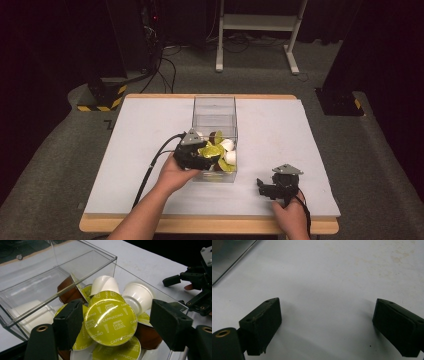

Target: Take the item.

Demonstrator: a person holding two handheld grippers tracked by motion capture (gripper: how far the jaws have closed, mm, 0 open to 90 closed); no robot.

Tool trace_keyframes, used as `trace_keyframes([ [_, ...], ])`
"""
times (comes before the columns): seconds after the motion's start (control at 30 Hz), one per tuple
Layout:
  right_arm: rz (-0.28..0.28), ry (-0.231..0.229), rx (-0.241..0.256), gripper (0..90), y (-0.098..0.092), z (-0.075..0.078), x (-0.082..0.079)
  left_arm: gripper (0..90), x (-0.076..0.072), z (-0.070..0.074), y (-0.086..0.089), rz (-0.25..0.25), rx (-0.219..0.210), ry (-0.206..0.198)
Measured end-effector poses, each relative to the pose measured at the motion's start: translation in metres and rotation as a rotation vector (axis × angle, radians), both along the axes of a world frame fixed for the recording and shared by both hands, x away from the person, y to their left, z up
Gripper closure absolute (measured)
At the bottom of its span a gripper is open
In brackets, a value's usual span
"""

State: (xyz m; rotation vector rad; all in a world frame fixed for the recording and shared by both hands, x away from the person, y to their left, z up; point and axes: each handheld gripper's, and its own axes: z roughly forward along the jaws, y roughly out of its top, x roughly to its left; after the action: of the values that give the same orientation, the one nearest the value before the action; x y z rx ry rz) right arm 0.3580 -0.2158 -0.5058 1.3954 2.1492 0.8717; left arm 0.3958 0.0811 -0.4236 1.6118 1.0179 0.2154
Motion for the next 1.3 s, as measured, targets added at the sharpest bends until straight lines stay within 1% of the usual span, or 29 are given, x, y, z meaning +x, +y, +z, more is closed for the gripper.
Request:
trace_keyframes([
  [0.27, 0.000, 0.000, 0.000, 8.3, 0.000, 0.000, 0.000, 28.5, 0.001, -0.002, -0.001, 0.006, 0.011, 0.006],
  [0.4, 0.000, 0.001, 0.000, 8.2, 0.000, 0.000, 0.000, 32.2, 0.003, -0.004, -0.001, 0.005, 0.012, 0.018],
  [0.47, 0.000, 0.001, 0.001, 8.2, 0.000, 0.000, 0.000, 33.2, 0.004, -0.005, -0.002, 0.010, 0.018, 0.017],
  [0.6, 0.000, 0.001, 0.001, 8.2, 0.000, 0.000, 0.000, 33.4, 0.004, -0.007, -0.002, 0.009, 0.048, 0.003],
  [0.63, 0.000, 0.001, 0.001, 8.2, 0.000, 0.000, 0.000, 33.4, 0.003, -0.008, -0.004, 0.022, 0.039, 0.004],
  [0.7, 0.000, 0.001, 0.001, 8.2, 0.000, 0.000, 0.000, 33.6, 0.004, -0.009, -0.004, 0.021, 0.051, 0.002],
  [0.77, 0.000, 0.001, 0.001, 8.2, 0.000, 0.000, 0.000, 34.1, 0.004, -0.010, -0.005, 0.026, 0.047, -0.002],
  [0.83, 0.000, 0.001, 0.001, 8.2, 0.000, 0.000, 0.000, 35.2, 0.004, -0.011, -0.003, 0.013, 0.057, -0.009],
  [0.9, 0.000, 0.001, 0.001, 8.2, 0.000, 0.000, 0.000, 37.1, 0.003, -0.011, -0.002, 0.010, 0.054, -0.012],
  [0.97, 0.000, 0.001, 0.001, 8.2, 0.000, 0.000, 0.000, 37.2, 0.003, -0.011, -0.002, 0.019, 0.042, -0.012],
  [1.13, 0.000, 0.001, 0.001, 8.2, 0.000, 0.000, 0.000, 37.3, 0.002, -0.010, -0.001, 0.016, 0.045, -0.021],
  [1.17, 0.000, 0.001, 0.001, 8.2, 0.000, 0.000, 0.000, 37.3, 0.001, -0.009, -0.002, 0.025, 0.033, -0.022],
  [1.27, 0.000, 0.001, 0.001, 8.2, 0.000, 0.000, 0.000, 37.4, 0.001, -0.008, -0.001, 0.020, 0.031, -0.022],
  [1.3, 0.000, 0.001, 0.001, 8.2, 0.000, 0.000, 0.000, 37.3, 0.001, -0.007, -0.001, 0.027, 0.020, -0.019],
])
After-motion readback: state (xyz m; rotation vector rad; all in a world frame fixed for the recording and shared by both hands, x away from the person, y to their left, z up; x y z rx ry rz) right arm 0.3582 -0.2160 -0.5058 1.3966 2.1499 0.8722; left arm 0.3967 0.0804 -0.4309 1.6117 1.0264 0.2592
